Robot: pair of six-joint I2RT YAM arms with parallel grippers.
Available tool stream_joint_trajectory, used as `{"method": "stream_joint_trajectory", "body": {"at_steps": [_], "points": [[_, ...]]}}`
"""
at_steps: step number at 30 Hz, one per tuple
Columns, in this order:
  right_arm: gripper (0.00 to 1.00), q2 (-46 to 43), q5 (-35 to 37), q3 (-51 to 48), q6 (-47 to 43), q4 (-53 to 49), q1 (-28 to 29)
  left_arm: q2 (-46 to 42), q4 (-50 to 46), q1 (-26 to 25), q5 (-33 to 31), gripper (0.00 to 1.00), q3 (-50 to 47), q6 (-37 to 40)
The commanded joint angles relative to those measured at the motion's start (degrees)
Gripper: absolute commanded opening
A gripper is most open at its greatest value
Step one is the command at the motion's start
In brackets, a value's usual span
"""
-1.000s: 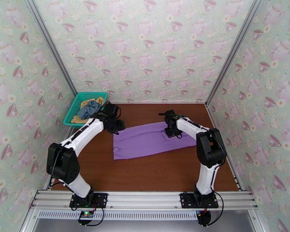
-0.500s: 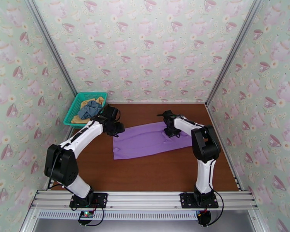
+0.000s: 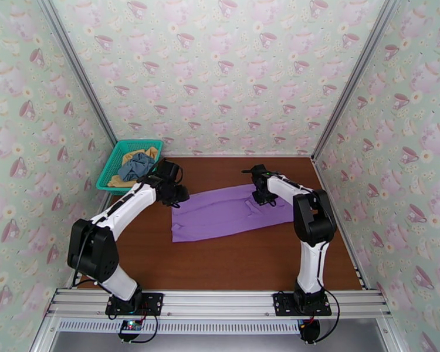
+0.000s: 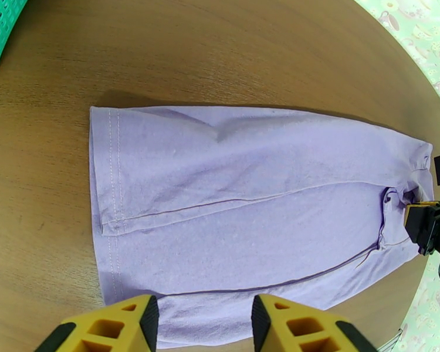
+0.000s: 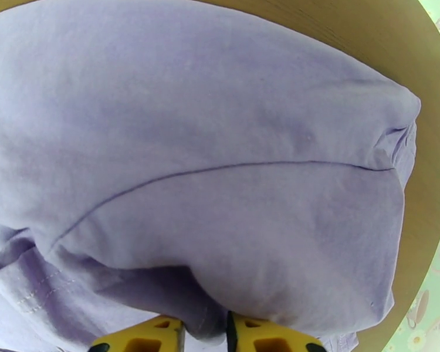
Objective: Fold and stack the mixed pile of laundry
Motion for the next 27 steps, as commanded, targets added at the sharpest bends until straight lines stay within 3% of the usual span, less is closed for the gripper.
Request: {"method": "stream_joint_trajectory", "body": {"at_steps": [1,6,15,27], "points": [[0.19,1.4,0.1,1.4,-0.1,0.1,-0.4,-0.9,0.8,-0.1,0.5,0.49,-0.1,-0.7],[0.0,0.6,-1.1,1.5,0.8,-1.2,-0.5,-1.1,0.7,-0.1,0.6,0.49,0.0,-0.8],[0.0,-6.9,-5.8,-0.3,8.0,-7.6,1.1,-1.4,0.6,-0.1,0.4,0.49,0.0,-0.7],[0.0,-5.8,-8.4,-0.7,13.3,-11.9,3.9,-0.6,1.1,-0.1,1.1,0.49,-0.2,-0.4]]}}
